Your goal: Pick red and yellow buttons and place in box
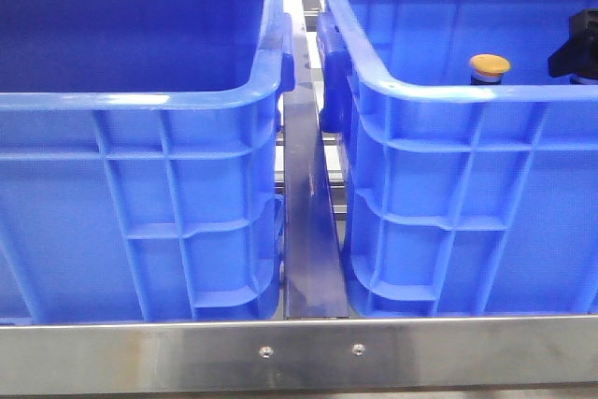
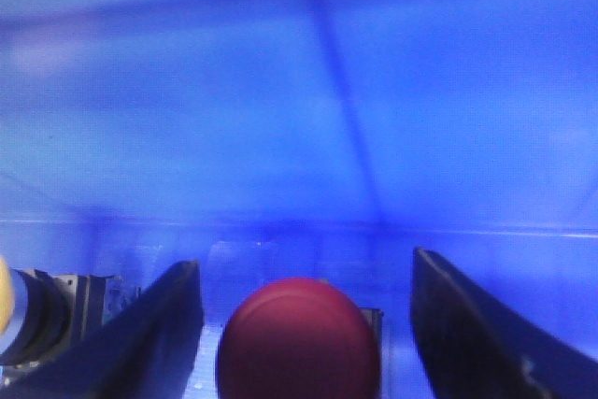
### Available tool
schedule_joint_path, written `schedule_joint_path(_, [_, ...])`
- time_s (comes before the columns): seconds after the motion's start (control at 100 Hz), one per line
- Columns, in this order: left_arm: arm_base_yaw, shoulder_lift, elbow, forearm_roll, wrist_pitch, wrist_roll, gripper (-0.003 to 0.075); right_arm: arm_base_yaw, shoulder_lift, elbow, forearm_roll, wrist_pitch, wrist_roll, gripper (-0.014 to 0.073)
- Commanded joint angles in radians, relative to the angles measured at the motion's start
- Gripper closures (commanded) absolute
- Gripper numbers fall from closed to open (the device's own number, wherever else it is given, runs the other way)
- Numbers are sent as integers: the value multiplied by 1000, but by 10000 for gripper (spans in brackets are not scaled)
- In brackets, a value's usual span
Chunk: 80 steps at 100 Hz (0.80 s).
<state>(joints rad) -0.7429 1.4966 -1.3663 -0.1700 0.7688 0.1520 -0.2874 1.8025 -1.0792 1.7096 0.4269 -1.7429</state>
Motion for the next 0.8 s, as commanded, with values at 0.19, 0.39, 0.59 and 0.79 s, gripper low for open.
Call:
schedule_joint_path(0.19, [-7,-42,-33,-21,-50,0,83,-2,-124,-7,-8,37,-8,84])
schedule_joint_path(0.39, [-7,-42,-33,-21,-61,0,83,-2,-258,77,-20,39,-8,90])
schedule_joint_path(0.59, [16,-42,-33,-19,-78,0,106,-2,-426,192,-20,24,-8,118])
schedule_joint_path(0.79, [117,-42,-32,-16,-85,-1,342,-2,-599,279,-20,20,-8,441])
